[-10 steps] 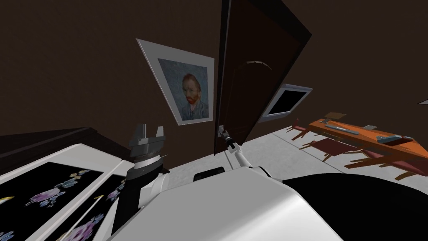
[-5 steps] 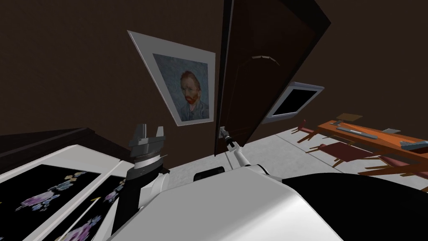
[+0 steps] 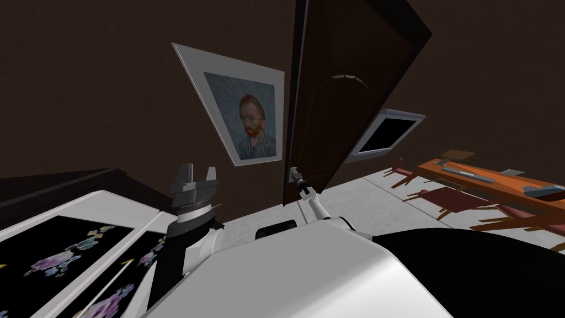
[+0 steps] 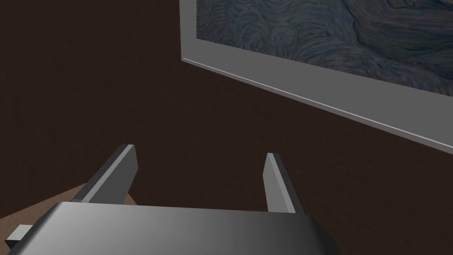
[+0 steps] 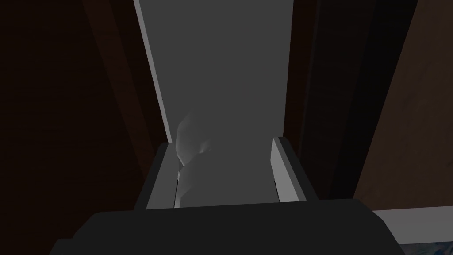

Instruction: Pull the door open

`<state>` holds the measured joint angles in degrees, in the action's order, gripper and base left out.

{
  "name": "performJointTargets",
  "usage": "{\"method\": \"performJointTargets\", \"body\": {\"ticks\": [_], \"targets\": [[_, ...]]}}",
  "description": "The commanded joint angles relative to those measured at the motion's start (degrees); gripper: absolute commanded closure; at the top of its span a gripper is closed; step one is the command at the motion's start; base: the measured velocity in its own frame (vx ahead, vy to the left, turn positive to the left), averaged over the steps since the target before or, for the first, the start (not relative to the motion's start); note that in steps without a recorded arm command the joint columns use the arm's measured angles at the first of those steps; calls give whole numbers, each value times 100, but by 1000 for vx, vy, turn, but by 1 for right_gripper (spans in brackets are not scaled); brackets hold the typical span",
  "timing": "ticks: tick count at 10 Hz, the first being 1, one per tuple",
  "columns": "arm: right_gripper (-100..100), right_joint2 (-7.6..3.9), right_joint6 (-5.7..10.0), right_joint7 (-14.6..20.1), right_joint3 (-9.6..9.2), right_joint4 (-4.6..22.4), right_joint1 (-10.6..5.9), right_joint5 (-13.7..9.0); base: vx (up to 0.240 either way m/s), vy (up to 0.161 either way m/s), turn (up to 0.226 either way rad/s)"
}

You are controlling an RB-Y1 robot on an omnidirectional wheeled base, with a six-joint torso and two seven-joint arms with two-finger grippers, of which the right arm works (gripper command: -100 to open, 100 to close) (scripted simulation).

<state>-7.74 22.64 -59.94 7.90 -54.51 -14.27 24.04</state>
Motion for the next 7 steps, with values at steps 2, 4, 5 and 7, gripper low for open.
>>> {"method": "performJointTargets", "body": {"ticks": [2,4,5,7], "targets": [[100,10,-277,129,4,-4,12,-409,-25,31,-50],[100,25,-548,254,-1,-3,9,-750,-33,27,-71],[100,25,-548,254,-1,-3,9,-852,-39,17,-25],[100,33,-697,322,-4,-3,8,-1099,-28,16,-32]]}}
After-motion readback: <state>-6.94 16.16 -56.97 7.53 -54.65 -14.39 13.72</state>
